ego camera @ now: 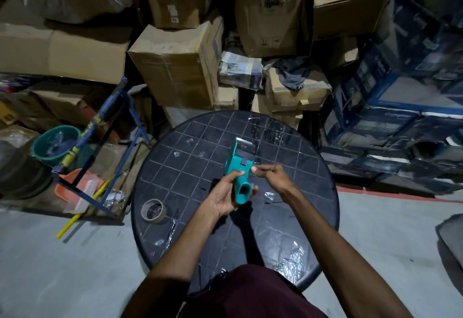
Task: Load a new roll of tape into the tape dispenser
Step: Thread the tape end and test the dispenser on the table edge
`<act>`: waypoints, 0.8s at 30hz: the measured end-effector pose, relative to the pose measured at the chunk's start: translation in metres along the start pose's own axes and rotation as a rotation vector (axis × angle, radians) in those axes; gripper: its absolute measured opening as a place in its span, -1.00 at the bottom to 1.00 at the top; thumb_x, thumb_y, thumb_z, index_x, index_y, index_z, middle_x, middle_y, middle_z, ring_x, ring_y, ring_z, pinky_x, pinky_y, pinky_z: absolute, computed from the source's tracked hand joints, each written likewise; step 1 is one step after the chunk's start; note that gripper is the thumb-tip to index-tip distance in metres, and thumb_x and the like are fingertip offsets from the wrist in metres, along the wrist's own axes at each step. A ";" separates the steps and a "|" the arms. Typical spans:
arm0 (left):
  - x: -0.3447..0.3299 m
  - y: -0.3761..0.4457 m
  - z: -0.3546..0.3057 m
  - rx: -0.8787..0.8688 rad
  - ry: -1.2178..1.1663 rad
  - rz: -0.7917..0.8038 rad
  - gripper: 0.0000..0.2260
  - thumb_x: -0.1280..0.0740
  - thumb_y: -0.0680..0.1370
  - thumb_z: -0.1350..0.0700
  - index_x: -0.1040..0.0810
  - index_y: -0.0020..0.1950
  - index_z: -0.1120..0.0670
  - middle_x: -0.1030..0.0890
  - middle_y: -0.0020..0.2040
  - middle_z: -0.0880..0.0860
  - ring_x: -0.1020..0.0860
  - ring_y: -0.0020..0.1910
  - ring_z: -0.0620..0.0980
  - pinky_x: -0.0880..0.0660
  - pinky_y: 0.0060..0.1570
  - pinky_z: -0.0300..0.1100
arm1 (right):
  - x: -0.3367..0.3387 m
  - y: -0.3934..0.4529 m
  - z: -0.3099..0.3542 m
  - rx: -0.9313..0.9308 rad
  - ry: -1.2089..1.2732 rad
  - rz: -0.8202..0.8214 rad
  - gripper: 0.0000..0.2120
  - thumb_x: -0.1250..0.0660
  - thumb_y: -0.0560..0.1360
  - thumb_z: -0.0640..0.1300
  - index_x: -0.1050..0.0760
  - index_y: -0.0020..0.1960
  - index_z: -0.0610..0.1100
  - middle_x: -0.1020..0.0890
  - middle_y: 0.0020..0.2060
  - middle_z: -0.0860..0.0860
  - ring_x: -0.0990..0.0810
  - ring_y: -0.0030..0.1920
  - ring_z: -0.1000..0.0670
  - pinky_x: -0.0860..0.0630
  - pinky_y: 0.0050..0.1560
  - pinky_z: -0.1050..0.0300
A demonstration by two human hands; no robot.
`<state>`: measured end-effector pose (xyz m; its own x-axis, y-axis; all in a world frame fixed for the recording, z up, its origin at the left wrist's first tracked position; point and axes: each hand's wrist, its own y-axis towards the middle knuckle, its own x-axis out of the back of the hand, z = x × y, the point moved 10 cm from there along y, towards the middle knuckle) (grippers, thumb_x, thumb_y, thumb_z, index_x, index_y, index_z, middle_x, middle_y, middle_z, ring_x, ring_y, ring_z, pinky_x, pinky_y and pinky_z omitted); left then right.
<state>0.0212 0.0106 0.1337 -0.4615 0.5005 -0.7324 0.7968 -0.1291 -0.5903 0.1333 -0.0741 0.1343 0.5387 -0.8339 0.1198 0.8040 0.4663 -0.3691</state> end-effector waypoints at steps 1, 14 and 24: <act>0.004 0.000 -0.004 -0.017 -0.015 -0.018 -0.69 -0.33 0.54 0.18 -0.42 0.27 0.17 -0.57 -0.04 0.31 -0.64 -0.28 0.12 -0.65 -0.32 -0.14 | 0.005 0.001 -0.005 -0.019 -0.028 -0.008 -0.76 -0.42 0.55 -0.15 -0.66 0.18 -0.21 -0.70 0.12 -0.03 -0.62 0.14 0.07 -0.49 0.24 0.21; 0.102 -0.015 -0.047 -0.218 0.431 -0.601 -0.94 -0.33 0.46 0.38 -0.52 -0.18 0.26 -0.58 -0.42 0.17 -0.53 -0.57 0.01 -0.53 -0.56 -0.18 | 0.043 -0.015 -0.053 -0.095 -0.029 -0.174 -0.71 -0.37 0.59 -0.02 -0.70 0.02 -0.24 -0.73 0.00 -0.04 -0.63 0.09 0.01 -0.43 0.06 0.13; 0.111 -0.022 -0.066 -0.143 0.742 -0.579 -0.88 -0.22 0.43 0.39 -0.49 -0.16 0.21 -0.45 -0.49 0.12 -0.36 -0.61 -0.02 -0.32 -0.53 -0.30 | 0.007 -0.023 -0.080 -0.164 -0.066 -0.091 -0.74 -0.32 0.62 -0.21 -0.64 0.01 -0.43 -0.69 0.06 -0.10 -0.61 -0.07 0.15 -0.45 -0.23 0.41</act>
<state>-0.0221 0.1253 0.0874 -0.4734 0.8760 0.0923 0.5850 0.3910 -0.7105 0.0986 -0.1142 0.0701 0.4849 -0.8470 0.2179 0.8016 0.3308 -0.4981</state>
